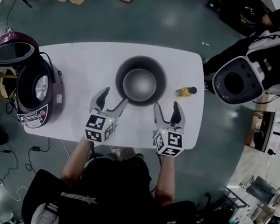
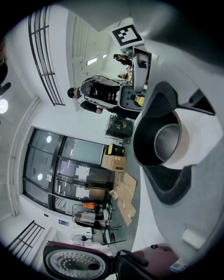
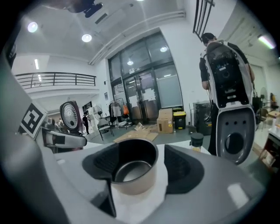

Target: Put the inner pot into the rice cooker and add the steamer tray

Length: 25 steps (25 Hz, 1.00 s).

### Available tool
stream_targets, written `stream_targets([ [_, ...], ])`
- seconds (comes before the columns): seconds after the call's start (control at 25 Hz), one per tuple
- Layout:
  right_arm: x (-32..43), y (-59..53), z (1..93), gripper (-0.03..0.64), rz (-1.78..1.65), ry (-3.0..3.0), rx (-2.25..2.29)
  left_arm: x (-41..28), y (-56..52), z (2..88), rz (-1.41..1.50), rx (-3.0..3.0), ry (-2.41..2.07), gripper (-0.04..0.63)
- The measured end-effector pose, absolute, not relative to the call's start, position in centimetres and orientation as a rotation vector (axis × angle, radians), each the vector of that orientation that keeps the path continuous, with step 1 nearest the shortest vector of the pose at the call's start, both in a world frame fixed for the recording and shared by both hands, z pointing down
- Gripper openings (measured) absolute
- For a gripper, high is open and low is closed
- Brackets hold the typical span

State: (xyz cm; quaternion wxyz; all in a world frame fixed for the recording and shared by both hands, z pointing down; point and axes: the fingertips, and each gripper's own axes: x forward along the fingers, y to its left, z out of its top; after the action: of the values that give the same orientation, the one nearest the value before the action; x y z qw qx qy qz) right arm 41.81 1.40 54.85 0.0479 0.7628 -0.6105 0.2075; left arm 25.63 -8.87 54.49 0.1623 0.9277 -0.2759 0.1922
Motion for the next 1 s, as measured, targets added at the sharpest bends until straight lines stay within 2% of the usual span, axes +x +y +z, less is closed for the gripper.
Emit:
stream_targets([
  [1.0, 44.4, 0.1, 64.1, 0.314, 0.849, -1.909, 2.159, 27.5, -8.5, 64.5, 0.714, 2.459, -0.841, 0.337],
])
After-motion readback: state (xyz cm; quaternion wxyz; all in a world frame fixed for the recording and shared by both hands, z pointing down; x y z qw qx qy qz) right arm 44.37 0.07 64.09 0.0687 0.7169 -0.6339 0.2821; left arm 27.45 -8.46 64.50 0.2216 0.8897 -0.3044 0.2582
